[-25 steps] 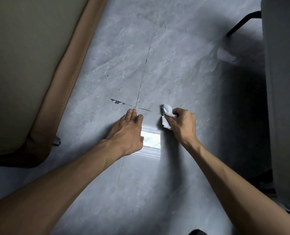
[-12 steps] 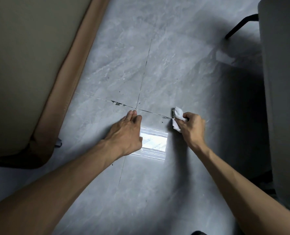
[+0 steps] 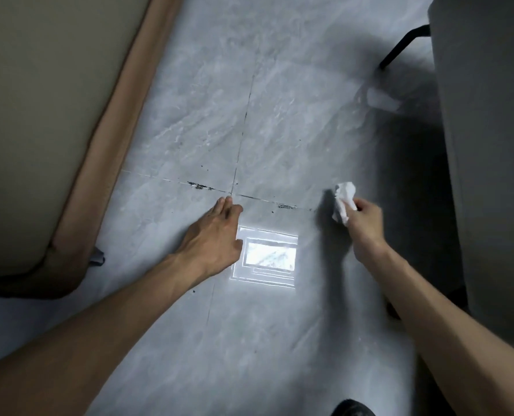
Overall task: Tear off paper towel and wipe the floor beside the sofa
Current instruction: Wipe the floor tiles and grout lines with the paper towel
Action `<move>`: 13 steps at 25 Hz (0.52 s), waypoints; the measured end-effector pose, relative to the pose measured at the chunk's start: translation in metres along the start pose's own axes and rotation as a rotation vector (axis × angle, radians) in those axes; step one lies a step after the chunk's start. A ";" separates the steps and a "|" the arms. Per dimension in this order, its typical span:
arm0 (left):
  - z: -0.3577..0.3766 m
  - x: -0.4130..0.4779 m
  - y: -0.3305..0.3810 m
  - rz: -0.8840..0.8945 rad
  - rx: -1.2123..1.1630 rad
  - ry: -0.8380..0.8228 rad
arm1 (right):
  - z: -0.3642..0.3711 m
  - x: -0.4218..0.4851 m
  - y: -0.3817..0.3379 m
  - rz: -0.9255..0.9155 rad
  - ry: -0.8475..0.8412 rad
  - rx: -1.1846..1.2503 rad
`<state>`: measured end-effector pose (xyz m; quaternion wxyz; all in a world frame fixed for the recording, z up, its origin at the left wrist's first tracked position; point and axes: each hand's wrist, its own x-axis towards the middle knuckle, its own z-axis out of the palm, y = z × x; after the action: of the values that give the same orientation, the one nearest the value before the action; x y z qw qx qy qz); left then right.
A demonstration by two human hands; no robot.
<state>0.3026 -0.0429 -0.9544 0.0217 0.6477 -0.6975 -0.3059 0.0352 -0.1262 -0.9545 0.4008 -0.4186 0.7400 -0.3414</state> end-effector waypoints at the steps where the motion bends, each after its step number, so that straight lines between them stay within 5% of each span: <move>1: -0.003 -0.003 -0.003 -0.006 -0.014 0.055 | 0.000 -0.001 0.000 0.006 -0.015 0.037; 5: -0.017 -0.018 -0.023 -0.158 0.057 0.264 | 0.039 -0.013 -0.015 -0.209 -0.156 -0.289; 10: -0.018 -0.025 -0.045 -0.300 0.124 0.138 | 0.145 -0.039 -0.068 -0.787 -0.533 -0.650; 13: -0.014 -0.019 -0.052 -0.282 0.132 0.097 | 0.180 -0.046 -0.076 -0.952 -0.662 -0.738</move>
<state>0.3579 -0.0295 -0.9590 -0.0306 0.7530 -0.6165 -0.2278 0.2350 -0.1476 -0.9568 0.2432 -0.8895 0.3821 -0.0600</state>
